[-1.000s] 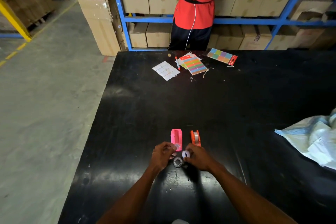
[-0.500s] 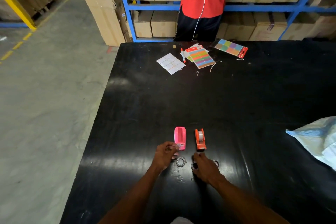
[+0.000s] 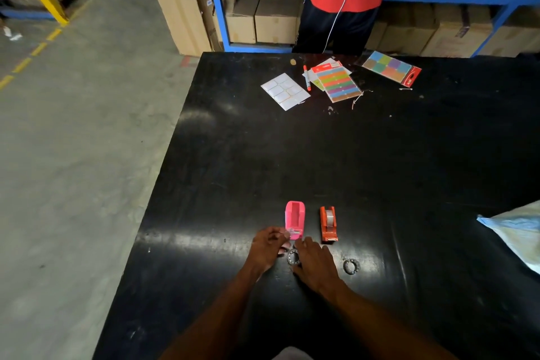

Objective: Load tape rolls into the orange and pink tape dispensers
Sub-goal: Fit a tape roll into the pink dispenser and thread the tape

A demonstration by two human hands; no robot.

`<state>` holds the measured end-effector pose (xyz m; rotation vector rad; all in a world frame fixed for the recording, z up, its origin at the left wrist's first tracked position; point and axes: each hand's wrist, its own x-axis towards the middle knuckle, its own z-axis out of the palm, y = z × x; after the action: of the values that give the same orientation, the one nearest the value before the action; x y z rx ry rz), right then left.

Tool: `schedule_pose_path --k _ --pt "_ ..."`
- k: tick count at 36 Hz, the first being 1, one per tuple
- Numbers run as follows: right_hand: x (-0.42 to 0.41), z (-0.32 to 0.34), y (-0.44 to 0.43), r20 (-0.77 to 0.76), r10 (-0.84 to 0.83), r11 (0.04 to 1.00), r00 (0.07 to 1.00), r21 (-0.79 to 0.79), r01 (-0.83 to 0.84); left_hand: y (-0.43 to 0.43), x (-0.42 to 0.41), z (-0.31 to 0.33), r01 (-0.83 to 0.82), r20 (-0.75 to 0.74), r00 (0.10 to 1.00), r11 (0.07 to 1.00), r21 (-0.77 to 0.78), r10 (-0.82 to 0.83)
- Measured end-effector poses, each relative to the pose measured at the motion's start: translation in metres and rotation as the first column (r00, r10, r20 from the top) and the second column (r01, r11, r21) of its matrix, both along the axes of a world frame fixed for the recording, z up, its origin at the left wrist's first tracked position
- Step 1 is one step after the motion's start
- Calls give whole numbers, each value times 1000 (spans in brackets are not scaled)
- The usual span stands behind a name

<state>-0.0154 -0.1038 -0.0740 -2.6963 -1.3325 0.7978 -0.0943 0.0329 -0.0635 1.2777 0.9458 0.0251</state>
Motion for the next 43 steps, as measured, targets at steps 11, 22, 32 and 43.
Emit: schedule_pose_path --k 11,22,32,43 --pt "9 9 -13 -198 -141 951 970 247 188 -2 -5 6 2 9 1000 999 33 -2" --pt "22 36 -6 -485 -171 864 857 344 368 -10 -9 25 18 41 999 998 -55 -15" --pt "31 48 -5 -502 -102 869 859 375 323 -4 -19 41 108 78 991 994 7 -109" --pt "30 64 -10 -490 -54 915 870 324 240 0 -32 46 233 100 968 972 -13 -230"
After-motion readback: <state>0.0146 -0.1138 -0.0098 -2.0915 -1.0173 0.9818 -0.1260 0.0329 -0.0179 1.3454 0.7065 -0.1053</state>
